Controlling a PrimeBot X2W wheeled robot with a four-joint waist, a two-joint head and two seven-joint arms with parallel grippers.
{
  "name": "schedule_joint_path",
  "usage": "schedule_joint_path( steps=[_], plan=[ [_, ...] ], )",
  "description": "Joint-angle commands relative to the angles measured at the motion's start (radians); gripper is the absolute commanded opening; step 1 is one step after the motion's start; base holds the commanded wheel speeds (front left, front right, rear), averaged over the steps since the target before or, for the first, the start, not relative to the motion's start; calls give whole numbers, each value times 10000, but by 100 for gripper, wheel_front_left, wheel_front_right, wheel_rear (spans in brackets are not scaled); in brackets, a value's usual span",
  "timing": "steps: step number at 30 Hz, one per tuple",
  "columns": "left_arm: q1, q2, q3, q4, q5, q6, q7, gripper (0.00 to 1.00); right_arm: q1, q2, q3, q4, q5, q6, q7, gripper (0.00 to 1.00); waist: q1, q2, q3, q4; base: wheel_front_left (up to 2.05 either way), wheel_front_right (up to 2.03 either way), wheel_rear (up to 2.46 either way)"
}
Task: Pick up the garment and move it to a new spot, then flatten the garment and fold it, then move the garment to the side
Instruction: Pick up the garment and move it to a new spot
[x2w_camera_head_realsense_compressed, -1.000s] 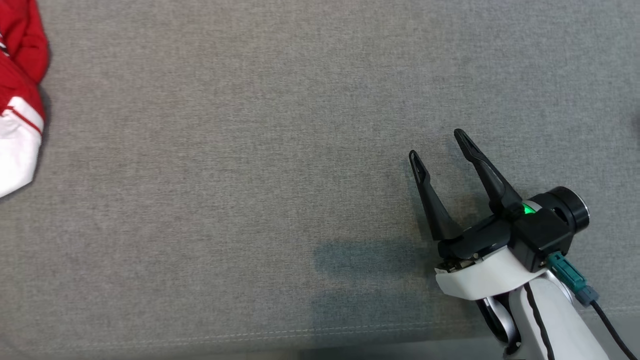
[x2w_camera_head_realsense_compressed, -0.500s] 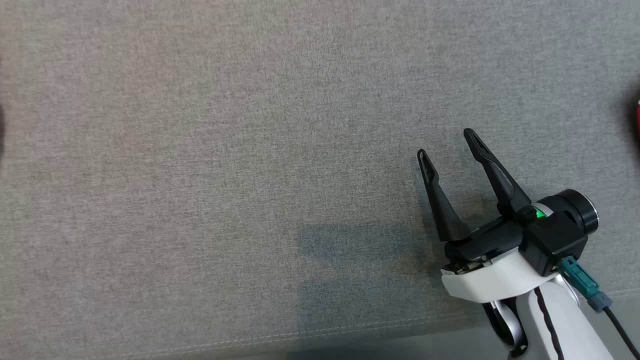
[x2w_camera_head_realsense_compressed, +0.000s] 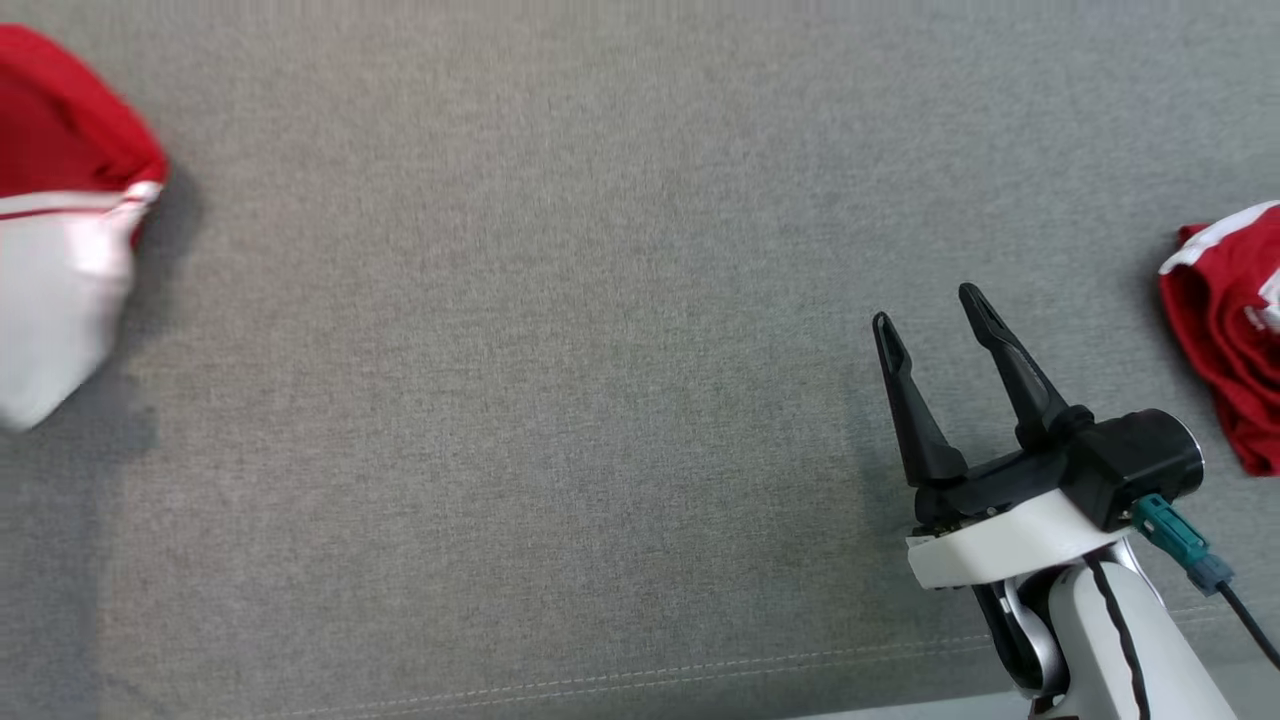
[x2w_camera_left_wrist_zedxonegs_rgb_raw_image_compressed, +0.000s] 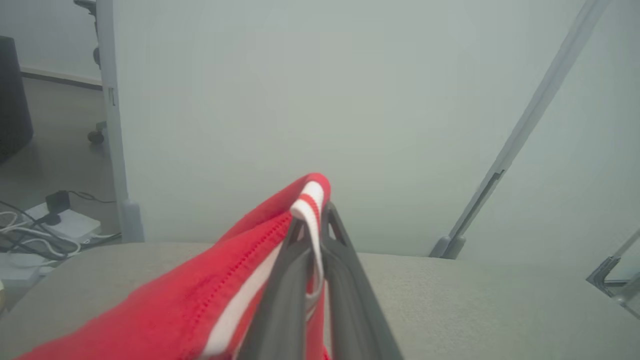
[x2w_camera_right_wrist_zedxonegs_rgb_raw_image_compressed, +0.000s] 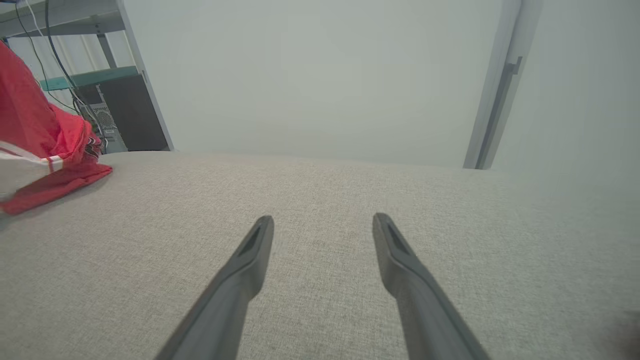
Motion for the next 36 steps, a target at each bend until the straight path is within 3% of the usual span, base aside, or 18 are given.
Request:
schedule_joint_path(
  steps=[1, 5, 12, 16, 22, 23, 24, 29, 36],
  plan=[
    [-476, 300, 577, -581, 395, -71, -99, 0, 166, 53, 96, -124, 193, 12, -116, 100, 0, 0, -620, -157, 0, 0, 0],
    [-393, -317, 630, -1439, 846, -71, -99, 0, 285, 53, 57, 35, 290, 12, -116, 100, 0, 0, -954, -332, 0, 0, 0],
    [377, -1950, 734, -2867, 1803, -71, -100, 0, 538, 53, -18, 165, 454, 12, -116, 100, 0, 0, -1380, -946, 0, 0, 0],
    [1099, -2808, 941, -2605, 2312, -71, -100, 0, 649, 53, 119, 96, 534, 12, -116, 100, 0, 0, -1371, -1411, 0, 0, 0],
    [2139, -3436, 1107, -1659, 3536, -71, -100, 0, 820, 53, 340, -104, 567, 12, -116, 100, 0, 0, -1150, -2018, 0, 0, 0],
    [2346, -3535, 1172, -1395, 3739, -71, -100, 31, 837, 53, 373, -137, 579, 12, -116, 100, 0, 0, -1141, -2096, 0, 0, 0],
    [2543, -3619, 1253, -1133, 3916, -71, -100, 98, 849, 53, 390, -162, 585, 12, -116, 100, 0, 0, -1137, -2150, 0, 0, 0],
    [3431, -3989, 2497, -401, 5251, -71, -100, 100, 852, 53, 315, -128, 548, 12, -116, 100, 0, 0, -1392, -2166, 0, 0, 0],
    [5264, -4922, 4877, -857, 7416, -71, -101, 100, 674, 53, 243, 380, 586, 12, -116, 100, 0, 0, -2310, -1700, 0, 0, 0]
  ],
)
